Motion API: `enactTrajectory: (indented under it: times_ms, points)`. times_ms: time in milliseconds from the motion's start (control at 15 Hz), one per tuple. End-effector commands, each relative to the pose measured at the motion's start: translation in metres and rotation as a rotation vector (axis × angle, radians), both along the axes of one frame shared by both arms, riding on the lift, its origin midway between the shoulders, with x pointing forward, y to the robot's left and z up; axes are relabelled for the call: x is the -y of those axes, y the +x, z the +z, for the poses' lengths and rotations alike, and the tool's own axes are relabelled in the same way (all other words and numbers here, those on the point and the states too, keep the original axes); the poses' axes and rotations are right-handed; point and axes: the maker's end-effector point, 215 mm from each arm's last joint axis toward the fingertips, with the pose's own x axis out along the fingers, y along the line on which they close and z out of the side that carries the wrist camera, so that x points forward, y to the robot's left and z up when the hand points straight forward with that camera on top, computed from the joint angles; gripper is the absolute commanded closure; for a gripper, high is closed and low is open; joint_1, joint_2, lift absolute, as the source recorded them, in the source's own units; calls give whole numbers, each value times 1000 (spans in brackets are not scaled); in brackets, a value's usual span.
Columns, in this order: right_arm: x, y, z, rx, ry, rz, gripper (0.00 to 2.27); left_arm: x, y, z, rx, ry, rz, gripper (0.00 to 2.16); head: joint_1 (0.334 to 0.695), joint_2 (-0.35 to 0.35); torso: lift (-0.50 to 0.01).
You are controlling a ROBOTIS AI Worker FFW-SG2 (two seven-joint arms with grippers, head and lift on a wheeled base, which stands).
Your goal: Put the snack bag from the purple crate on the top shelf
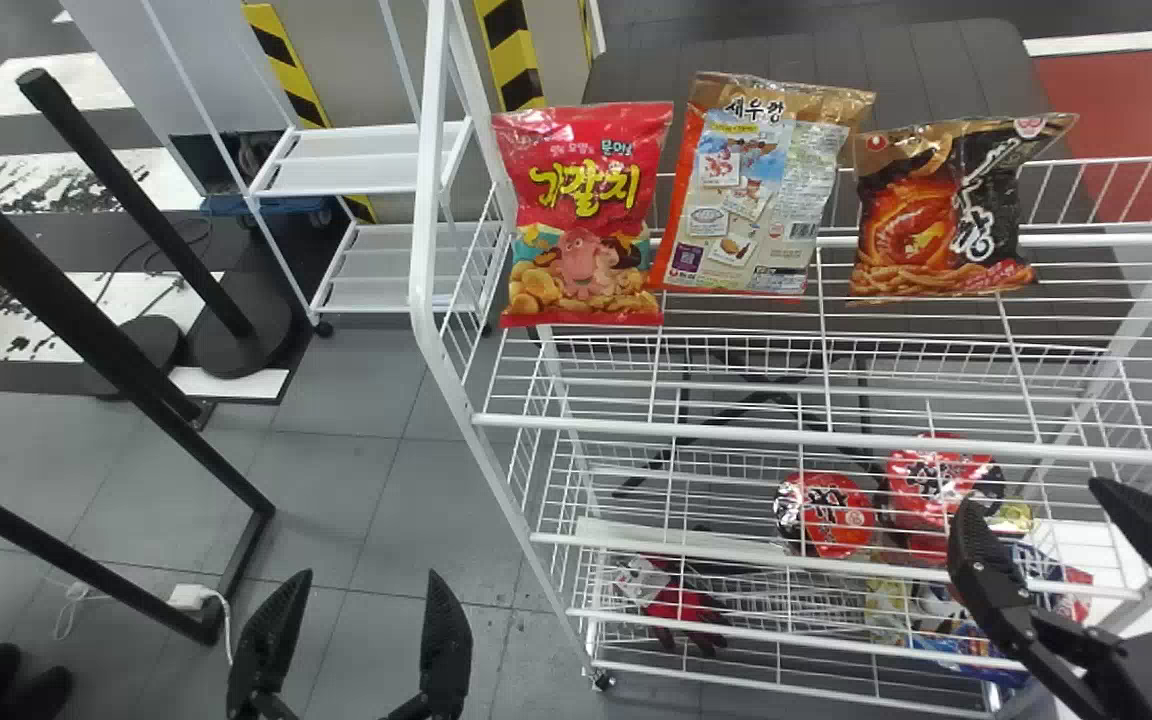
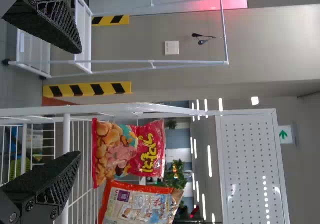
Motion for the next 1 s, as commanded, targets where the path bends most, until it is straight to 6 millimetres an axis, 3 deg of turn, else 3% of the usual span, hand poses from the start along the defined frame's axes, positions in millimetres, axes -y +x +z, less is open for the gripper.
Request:
enactTrajectory:
  times_ms: [0, 933]
  points:
    - [-1, 0, 0, -1, 1, 0, 144, -1, -1, 1, 0, 3, 0, 87, 695, 230, 0]
    - [-5, -2, 0, 1, -4, 10, 144, 0, -2, 8, 7, 5, -2, 87, 695, 242, 0]
